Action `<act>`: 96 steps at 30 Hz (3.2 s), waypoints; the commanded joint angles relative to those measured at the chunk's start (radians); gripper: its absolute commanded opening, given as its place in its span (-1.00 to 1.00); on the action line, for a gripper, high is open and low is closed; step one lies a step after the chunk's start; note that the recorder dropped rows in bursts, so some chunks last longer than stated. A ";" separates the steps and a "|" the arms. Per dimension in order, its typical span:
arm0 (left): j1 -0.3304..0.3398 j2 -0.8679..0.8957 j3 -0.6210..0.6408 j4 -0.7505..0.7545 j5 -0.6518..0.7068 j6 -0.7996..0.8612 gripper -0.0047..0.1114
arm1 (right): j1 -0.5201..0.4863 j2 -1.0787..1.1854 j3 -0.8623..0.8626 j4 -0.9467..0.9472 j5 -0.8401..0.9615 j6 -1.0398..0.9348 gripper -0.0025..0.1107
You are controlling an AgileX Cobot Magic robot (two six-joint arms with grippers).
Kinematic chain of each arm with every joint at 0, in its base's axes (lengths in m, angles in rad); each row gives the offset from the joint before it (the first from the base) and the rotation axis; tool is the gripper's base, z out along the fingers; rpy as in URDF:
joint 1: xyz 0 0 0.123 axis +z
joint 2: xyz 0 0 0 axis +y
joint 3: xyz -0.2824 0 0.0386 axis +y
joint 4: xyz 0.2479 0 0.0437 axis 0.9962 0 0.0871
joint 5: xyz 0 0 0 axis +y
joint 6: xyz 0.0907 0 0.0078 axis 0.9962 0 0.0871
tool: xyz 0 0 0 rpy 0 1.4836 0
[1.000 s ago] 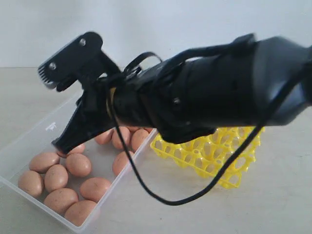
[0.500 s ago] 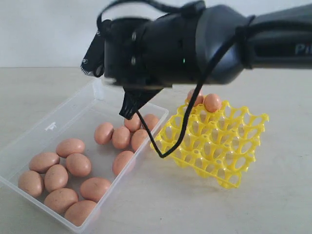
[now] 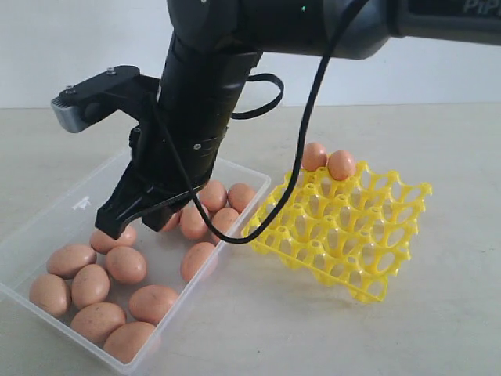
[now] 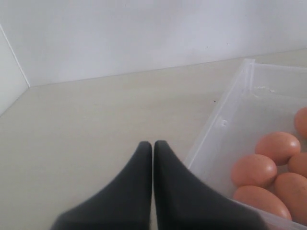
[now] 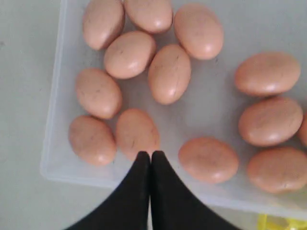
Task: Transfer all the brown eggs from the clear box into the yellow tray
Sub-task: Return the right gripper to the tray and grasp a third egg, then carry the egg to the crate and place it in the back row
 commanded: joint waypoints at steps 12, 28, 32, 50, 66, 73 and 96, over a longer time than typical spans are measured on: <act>-0.006 -0.001 0.003 0.000 -0.015 -0.007 -0.90 | -0.009 0.189 -0.006 0.081 -0.220 -0.063 -0.07; -0.004 -0.001 0.003 0.000 -0.015 -0.007 -0.90 | 0.011 0.231 -0.006 0.085 -0.337 -0.121 0.24; -0.004 -0.001 0.003 0.000 -0.015 -0.007 -0.90 | 0.040 0.248 -0.006 0.085 -0.423 -0.114 0.26; -0.004 -0.001 0.003 0.000 -0.015 -0.007 -0.90 | 0.049 0.297 -0.006 -0.082 -0.456 0.071 0.26; -0.004 -0.001 0.003 0.000 -0.015 -0.007 -0.90 | 0.049 0.271 -0.006 -0.087 -0.356 0.074 -0.96; -0.004 -0.001 0.003 0.000 -0.015 -0.007 -0.90 | 0.049 0.214 -0.006 -0.090 -0.452 0.138 -0.96; -0.004 -0.001 0.003 0.000 -0.015 -0.007 -0.90 | -0.002 -0.004 0.549 -0.082 -1.769 0.829 -0.96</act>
